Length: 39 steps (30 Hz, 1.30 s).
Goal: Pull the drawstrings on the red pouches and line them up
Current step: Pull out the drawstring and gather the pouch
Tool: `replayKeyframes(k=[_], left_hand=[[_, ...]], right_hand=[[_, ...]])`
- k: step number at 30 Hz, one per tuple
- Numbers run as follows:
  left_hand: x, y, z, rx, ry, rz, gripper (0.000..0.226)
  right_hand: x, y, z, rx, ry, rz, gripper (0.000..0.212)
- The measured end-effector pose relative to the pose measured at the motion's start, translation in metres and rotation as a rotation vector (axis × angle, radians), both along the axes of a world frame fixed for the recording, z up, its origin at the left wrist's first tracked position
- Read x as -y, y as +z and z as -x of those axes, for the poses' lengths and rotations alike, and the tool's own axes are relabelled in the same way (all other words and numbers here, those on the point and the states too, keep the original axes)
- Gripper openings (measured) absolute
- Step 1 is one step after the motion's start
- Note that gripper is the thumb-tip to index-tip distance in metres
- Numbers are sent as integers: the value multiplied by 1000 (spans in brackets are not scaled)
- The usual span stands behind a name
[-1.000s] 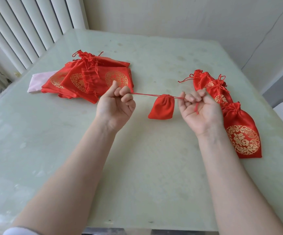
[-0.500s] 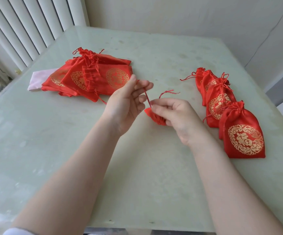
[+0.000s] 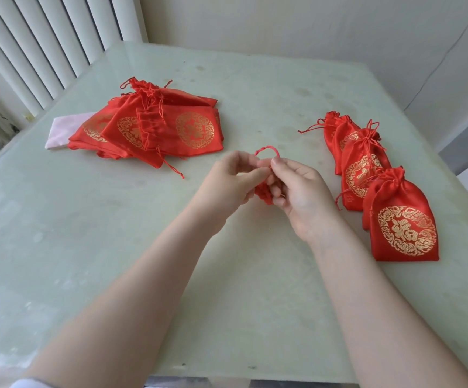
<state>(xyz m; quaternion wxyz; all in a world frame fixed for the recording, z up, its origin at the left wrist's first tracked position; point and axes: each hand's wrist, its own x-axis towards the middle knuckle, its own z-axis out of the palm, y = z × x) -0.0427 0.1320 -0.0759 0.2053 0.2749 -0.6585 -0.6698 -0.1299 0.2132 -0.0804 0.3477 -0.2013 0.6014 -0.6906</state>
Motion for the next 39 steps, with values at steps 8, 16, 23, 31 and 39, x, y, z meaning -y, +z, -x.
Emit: replayKeyframes(k=[8,16,23,31,39], left_hand=[[3,-9,0,99,-102,68,22],[6,-5,7,-91,-26,-714,25],[7,-11,7,27,-11,-274,31],[-2,-11,5,208,-119,331,34],[-3,-9,1,215,-263,355,29]], right_hand=[[2,-6,1,-142,-48,-31,20],[4,-10,8,-65,-24,-108,31],[-4,-5,15,-108,-107,12,25],[-5,1,4,-371,-50,84,25],[-3,-2,3,-417,57,64,32]])
